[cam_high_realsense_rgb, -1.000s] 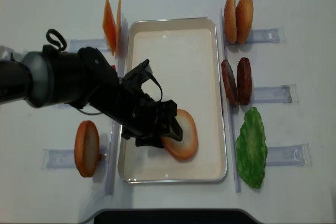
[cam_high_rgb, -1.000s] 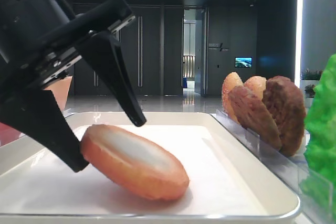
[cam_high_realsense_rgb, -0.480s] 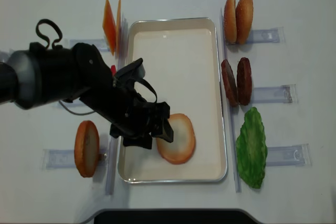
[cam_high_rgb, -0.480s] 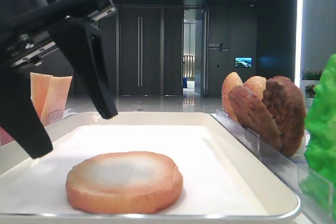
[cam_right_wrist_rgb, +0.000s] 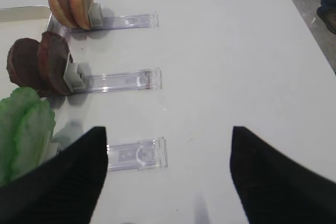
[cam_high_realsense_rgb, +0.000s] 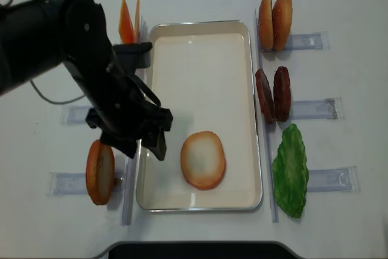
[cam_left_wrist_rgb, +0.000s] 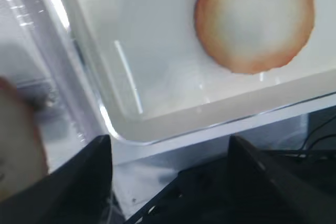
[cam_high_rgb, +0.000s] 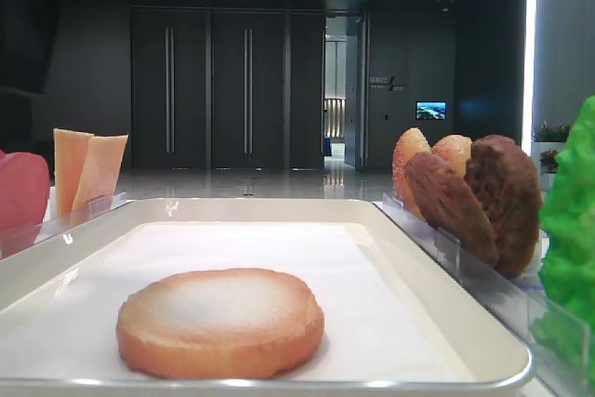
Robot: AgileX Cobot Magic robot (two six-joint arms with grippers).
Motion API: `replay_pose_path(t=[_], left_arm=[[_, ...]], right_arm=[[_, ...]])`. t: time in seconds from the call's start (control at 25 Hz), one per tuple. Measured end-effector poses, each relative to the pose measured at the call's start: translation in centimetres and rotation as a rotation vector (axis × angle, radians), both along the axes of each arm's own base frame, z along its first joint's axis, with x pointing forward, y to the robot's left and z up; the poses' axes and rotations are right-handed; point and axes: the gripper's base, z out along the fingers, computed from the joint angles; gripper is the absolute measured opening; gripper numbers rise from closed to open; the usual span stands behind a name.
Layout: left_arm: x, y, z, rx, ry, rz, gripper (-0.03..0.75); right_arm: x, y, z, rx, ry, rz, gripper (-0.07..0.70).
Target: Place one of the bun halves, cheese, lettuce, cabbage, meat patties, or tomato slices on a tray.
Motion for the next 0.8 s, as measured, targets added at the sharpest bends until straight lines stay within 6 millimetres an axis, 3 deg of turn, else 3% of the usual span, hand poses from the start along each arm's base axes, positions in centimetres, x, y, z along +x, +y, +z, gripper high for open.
replay_pose_path(t=[0.2, 0.48, 0.6, 0.8], left_arm=[[0.6, 0.6, 2.1, 0.073, -0.044, -0.006, 0.518], [0.6, 0.9, 2.9, 0.069, -0.065, -0.007, 0.517], [0.9, 2.7, 4.0, 0.069, -0.11, 0.018, 0.517], [1.5, 7.3, 6.2, 0.094, -0.217, 0.074, 0.517]], right_arm=[[0.0, 0.0, 0.0, 0.001, 0.0, 0.001, 0.472], [0.0, 0.0, 0.0, 0.001, 0.0, 0.001, 0.472], [0.0, 0.0, 0.0, 0.001, 0.0, 0.001, 0.472], [0.0, 0.0, 0.0, 0.001, 0.0, 0.001, 0.472]])
